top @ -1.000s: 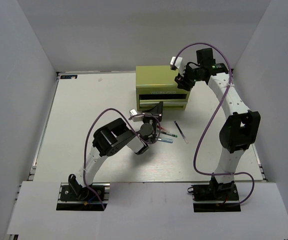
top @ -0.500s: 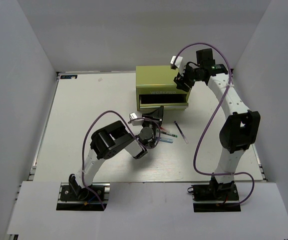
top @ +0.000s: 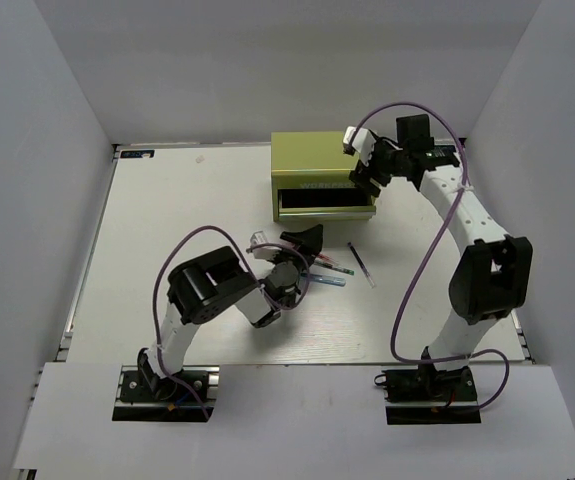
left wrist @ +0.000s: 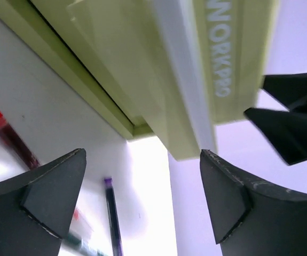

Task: Sort the stationery into containers
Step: Open the drawer in the storage box, then pick up the pen from the center of the board.

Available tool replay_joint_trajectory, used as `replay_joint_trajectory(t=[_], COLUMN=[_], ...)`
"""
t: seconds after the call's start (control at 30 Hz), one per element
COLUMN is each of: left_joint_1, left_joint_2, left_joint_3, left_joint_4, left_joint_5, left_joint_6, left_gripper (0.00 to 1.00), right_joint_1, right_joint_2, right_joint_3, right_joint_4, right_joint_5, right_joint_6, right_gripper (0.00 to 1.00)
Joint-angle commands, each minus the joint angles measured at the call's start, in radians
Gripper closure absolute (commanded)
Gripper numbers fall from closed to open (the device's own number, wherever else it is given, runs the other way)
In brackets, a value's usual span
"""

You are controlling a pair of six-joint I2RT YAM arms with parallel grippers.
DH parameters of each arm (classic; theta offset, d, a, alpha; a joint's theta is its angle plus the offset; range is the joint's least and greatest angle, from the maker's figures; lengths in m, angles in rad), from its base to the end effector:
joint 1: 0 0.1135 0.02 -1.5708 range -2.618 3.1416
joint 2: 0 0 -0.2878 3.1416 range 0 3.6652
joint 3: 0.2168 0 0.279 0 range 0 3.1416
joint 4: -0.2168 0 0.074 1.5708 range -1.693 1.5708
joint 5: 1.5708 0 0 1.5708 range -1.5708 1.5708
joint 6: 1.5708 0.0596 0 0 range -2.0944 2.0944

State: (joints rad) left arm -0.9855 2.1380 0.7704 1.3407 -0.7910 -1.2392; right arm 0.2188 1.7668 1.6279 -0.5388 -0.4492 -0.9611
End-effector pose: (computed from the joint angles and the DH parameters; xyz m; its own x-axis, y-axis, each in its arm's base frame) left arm 0.2587 -0.3136 0.0984 -0.1877 -0.9202 -0.3435 0.0489 0.3405 -0.9390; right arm 0.4372 0.1237 0.3374 0.0805 -0.7386 -0.6693 -0.8028 0.3499 -0.4827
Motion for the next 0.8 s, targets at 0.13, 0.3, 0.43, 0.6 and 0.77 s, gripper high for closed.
replay_joint_trajectory(t=[0.13,0.3,0.43,0.6,0.77], left_joint_1=[-0.025,-0.025,-0.013,-0.002,-0.002], left_joint_2=[-0.309,-0.510,-0.777,-1.047,-1.236], left_joint_3=[-0.209,-0.322,-0.329,-0.126,-0.132], left_joint_4=[0.186,-0.001,-0.436,-1.323,-1.548], left_joint_5=[0.122,0.194,0.257,0.138,-0.003], left_joint_6=[0.026,0.001,-0.019,0.079,0.155], left_gripper=[0.00,0.00,0.00,0.00,0.00], right_joint_1=[-0.009,-0.012,-0.013,-0.013,0.010], right_joint_2=[-0.199,-0.374,-0.551,-0.606,-0.586], right_joint_3=[-0.195,-0.368,-0.571,-0.688,-0.812], right_joint_4=[-0.066,0.025,0.210,0.096,0.101], right_joint_5=[0.026,0.041,0.075,-0.055,-0.181], right_joint_6=[-0.019,0.014,0.166,0.214,0.323], right_gripper=[0.22,0.15,0.10,0.55,0.94])
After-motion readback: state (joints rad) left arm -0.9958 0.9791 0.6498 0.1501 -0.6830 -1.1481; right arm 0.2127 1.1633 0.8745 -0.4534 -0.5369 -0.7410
